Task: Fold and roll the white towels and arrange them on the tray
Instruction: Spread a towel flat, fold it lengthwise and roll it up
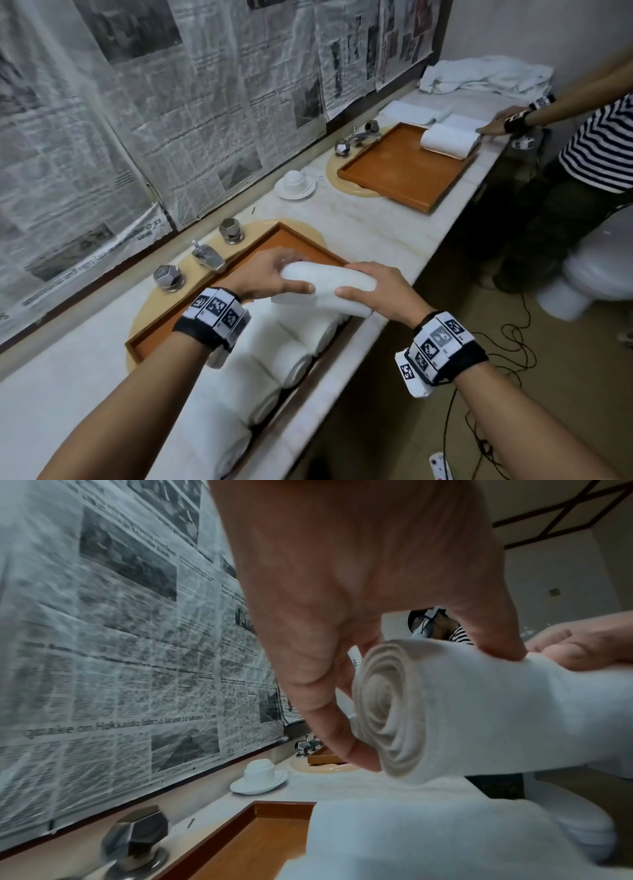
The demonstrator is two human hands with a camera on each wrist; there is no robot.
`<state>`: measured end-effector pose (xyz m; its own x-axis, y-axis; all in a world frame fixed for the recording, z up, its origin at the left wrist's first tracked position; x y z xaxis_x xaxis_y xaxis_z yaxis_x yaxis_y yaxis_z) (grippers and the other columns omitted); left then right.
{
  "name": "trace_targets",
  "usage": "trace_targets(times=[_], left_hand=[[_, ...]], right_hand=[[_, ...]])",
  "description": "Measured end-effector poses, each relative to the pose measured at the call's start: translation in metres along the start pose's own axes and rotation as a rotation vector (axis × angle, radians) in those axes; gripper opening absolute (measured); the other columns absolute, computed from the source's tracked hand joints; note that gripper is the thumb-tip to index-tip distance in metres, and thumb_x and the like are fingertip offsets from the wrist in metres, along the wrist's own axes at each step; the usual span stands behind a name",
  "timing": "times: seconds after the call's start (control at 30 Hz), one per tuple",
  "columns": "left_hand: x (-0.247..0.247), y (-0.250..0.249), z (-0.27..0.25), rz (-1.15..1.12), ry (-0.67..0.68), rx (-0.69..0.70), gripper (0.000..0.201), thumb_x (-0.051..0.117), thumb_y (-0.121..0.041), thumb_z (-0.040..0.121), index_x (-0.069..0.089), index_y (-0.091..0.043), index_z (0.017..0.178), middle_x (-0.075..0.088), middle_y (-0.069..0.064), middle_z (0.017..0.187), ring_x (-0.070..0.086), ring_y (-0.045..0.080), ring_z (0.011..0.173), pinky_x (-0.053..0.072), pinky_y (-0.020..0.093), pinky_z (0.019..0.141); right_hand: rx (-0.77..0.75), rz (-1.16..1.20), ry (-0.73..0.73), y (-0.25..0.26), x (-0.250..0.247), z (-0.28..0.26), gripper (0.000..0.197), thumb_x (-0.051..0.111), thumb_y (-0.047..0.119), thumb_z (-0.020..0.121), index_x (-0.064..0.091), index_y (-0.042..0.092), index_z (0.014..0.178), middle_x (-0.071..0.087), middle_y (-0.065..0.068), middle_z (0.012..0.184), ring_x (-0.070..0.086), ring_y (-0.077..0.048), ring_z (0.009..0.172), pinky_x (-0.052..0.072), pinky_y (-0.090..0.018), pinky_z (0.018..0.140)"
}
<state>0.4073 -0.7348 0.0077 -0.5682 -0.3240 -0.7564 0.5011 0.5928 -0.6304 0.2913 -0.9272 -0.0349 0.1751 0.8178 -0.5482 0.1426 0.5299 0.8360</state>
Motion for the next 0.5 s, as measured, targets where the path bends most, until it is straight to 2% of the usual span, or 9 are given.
trace_targets(times=[0.1, 0.23, 0.3, 0.37, 0.4, 0.5], left_hand=[[-0.006, -0.003, 0.044, -0.009, 0.017, 0.015, 0.043, 0.086, -0.047, 0.071, 0.067, -0.041, 0.109, 0.063, -0.020, 0.108, 0.058, 0.000, 0.102, 0.048, 0.028, 0.094], [-0.001, 0.017, 0.108, -0.009, 0.047, -0.031, 0.056, 0.084, -0.056, 0.062, 0.067, -0.039, 0.112, 0.065, -0.017, 0.113, 0.060, 0.008, 0.107, 0.048, 0.034, 0.100], [0.008, 0.028, 0.134, -0.020, 0.097, -0.061, 0.057, 0.083, -0.058, 0.059, 0.066, -0.043, 0.110, 0.064, -0.015, 0.117, 0.060, 0.010, 0.109, 0.048, 0.038, 0.103], [0.019, 0.041, 0.153, -0.026, 0.150, -0.095, 0.052, 0.086, -0.050, 0.064, 0.065, -0.043, 0.111, 0.061, -0.012, 0.122, 0.057, 0.012, 0.113, 0.045, 0.036, 0.105], [0.024, 0.047, 0.160, -0.029, 0.175, -0.114, 0.051, 0.086, -0.046, 0.067, 0.064, -0.042, 0.113, 0.060, -0.011, 0.124, 0.055, 0.013, 0.116, 0.043, 0.035, 0.106], [0.040, 0.061, 0.174, -0.042, 0.273, -0.158, 0.051, 0.083, -0.046, 0.072, 0.063, -0.039, 0.119, 0.059, -0.008, 0.128, 0.053, 0.016, 0.121, 0.039, 0.036, 0.108]], right_hand=[[0.030, -0.023, -0.051, -0.015, -0.011, 0.029, 0.062, 0.078, 0.062, 0.070, 0.066, 0.030, 0.121, 0.065, 0.013, 0.116, 0.058, -0.006, 0.110, 0.045, -0.026, 0.099], [0.134, -0.018, -0.108, -0.044, -0.012, 0.060, 0.064, 0.075, 0.062, 0.074, 0.063, 0.028, 0.126, 0.064, 0.008, 0.116, 0.057, -0.012, 0.111, 0.045, -0.032, 0.100], [0.192, -0.006, -0.122, -0.058, -0.007, 0.069, 0.064, 0.074, 0.060, 0.076, 0.061, 0.025, 0.128, 0.064, 0.005, 0.117, 0.057, -0.013, 0.111, 0.047, -0.026, 0.094], [0.250, 0.002, -0.121, -0.070, 0.001, 0.074, 0.063, 0.073, 0.060, 0.078, 0.060, 0.025, 0.129, 0.063, 0.004, 0.117, 0.057, -0.013, 0.109, 0.046, -0.016, 0.082], [0.278, -0.002, -0.118, -0.076, 0.006, 0.076, 0.062, 0.071, 0.060, 0.079, 0.060, 0.024, 0.128, 0.063, 0.004, 0.116, 0.057, -0.013, 0.108, 0.047, -0.018, 0.081], [0.356, -0.036, -0.092, -0.089, 0.020, 0.078, 0.062, 0.064, 0.067, 0.081, 0.059, 0.024, 0.127, 0.064, 0.002, 0.114, 0.057, -0.019, 0.111, 0.050, -0.035, 0.093]])
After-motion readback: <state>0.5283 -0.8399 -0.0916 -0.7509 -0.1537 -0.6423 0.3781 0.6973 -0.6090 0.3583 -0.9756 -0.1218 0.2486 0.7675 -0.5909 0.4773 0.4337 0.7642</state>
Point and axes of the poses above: each hand's wrist, its own z-axis towards the middle knuckle, its own x-axis out of the palm, y = z × x, the point moved 7 cm from there along z, towards the middle knuckle
